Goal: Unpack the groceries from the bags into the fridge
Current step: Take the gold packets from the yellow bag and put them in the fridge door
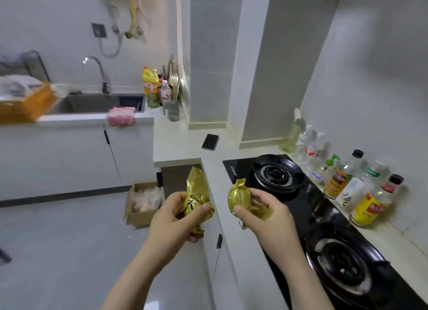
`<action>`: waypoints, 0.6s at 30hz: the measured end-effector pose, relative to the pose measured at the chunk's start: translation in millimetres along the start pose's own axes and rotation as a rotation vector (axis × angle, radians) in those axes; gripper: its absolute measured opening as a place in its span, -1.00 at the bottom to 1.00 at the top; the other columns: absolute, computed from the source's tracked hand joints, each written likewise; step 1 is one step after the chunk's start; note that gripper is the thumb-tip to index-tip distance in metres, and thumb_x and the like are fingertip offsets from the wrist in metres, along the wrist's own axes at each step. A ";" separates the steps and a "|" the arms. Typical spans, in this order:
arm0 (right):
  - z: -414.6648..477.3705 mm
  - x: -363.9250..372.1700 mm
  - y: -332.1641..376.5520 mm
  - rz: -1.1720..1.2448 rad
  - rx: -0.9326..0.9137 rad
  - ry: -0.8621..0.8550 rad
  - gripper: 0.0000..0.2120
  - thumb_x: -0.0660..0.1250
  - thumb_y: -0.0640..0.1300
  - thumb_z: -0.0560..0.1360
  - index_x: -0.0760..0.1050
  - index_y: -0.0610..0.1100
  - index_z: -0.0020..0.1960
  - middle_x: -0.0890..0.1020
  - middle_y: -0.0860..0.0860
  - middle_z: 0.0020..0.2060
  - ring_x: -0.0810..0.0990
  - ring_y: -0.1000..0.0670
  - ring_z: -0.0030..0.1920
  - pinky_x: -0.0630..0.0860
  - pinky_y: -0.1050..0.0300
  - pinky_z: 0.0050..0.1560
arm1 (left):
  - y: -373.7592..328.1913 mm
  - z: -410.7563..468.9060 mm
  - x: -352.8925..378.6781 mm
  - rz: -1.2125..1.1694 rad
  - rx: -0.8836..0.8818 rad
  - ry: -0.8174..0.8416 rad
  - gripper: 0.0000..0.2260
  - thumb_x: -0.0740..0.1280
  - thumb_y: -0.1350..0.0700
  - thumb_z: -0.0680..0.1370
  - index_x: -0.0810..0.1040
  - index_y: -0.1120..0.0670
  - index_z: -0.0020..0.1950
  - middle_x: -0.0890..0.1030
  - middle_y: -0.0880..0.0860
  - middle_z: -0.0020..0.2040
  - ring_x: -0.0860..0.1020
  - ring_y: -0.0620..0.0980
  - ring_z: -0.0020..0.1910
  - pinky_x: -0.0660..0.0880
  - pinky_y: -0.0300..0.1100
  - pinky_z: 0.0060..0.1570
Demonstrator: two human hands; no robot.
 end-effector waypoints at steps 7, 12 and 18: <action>23.5 109.6 34.5 0.003 -0.103 0.257 -0.66 0.54 -0.06 0.34 0.57 0.17 0.07 0.68 0.18 -0.09 0.65 0.13 -0.05 0.62 0.07 0.02 | 11.9 -21.7 -100.3 -0.049 -0.036 -0.268 -0.75 0.43 0.05 0.45 0.51 0.06 0.08 0.63 0.16 -0.13 0.61 0.01 -0.38 0.57 -0.17 -0.36; 28.5 185.4 64.8 0.033 -0.202 0.473 -0.66 0.54 -0.10 0.34 0.52 0.25 -0.03 0.65 0.24 -0.12 0.60 0.30 -0.07 0.58 0.30 -0.08 | 18.9 -50.0 -162.1 -0.020 -0.059 -0.504 -0.73 0.44 0.01 0.44 0.50 0.02 0.08 0.64 0.12 -0.14 0.64 0.01 -0.36 0.56 -0.17 -0.33; 16.3 268.9 99.4 0.097 -0.280 0.770 -0.64 0.53 -0.08 0.36 0.51 0.22 0.05 0.62 0.26 -0.11 0.55 0.40 -0.09 0.49 0.44 -0.17 | 12.2 -104.8 -216.3 0.018 -0.093 -0.830 -0.80 0.45 0.05 0.45 0.51 0.01 0.02 0.66 0.09 -0.17 0.65 0.06 -0.36 0.56 -0.17 -0.36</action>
Point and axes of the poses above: each hand's wrist, its own z-axis towards the middle knuckle, its own x-axis out of the palm, y = z × x, the point moved 10 cm from there along z, towards the middle knuckle
